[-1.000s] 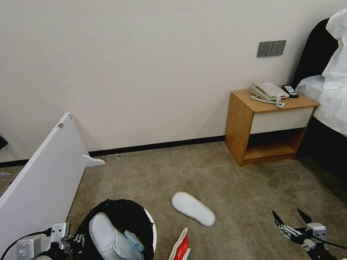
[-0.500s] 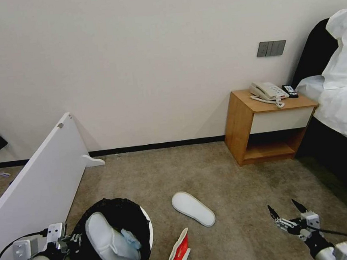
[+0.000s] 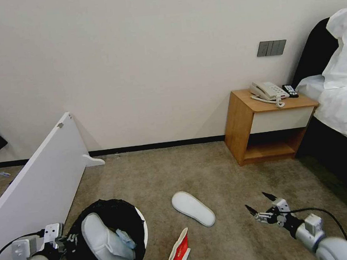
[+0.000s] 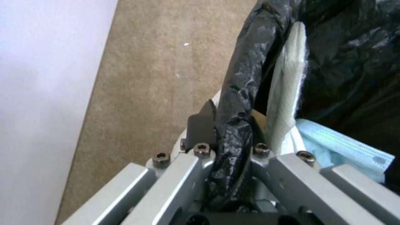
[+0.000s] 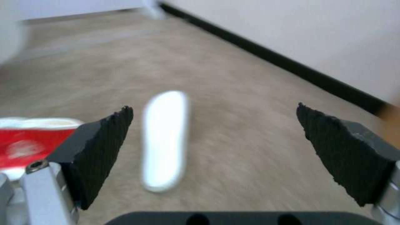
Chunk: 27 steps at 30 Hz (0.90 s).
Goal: Pick up the trash bin, then pick up the garbage from the floor and place it into the trash bin.
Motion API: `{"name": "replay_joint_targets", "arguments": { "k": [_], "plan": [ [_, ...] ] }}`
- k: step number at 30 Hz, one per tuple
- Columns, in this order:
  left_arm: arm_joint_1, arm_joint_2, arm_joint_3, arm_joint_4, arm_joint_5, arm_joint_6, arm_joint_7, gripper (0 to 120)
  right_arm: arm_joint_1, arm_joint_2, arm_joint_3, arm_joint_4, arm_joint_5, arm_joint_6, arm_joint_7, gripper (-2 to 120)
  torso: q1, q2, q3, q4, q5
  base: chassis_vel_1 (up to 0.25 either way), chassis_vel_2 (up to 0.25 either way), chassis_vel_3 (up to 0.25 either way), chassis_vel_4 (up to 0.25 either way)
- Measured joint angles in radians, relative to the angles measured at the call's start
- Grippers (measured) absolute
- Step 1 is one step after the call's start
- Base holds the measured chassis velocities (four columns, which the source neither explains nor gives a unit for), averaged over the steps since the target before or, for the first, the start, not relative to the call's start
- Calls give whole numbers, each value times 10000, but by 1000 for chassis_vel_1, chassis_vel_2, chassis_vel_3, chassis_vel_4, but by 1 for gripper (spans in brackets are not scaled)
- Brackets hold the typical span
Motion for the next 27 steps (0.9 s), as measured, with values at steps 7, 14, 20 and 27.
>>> {"name": "replay_joint_targets", "arguments": {
  "k": [7, 14, 20, 27],
  "plan": [
    [-402, 70, 236, 203, -5, -19, 42, 2, 4442, 1074, -3235, -3631, -505, 1028, -5854, 100, 0, -1, 1, -1, -7, 0, 0, 0, 0],
    [-518, 74, 428, 213, 194, -18, 75, 2, 5841, 2381, -4105, -5095, -2805, 1813, -6753, 100, 1, 0, 0, -11, -8, 0, 0, 0, 0],
    [-529, 92, 372, 116, 202, -19, 117, 2, 6880, 4154, -4502, -6389, -4685, 2842, -7073, 100, 1, 0, 0, -2, 0, 0, 0, 0, 0],
    [-444, 70, 208, 11, 228, -38, 149, 2, 7705, 5440, -4718, -7344, -6393, 3450, -7327, 100, 0, 2, -1, -3, -4, 0, 0, 0, 0]
  ]
}}
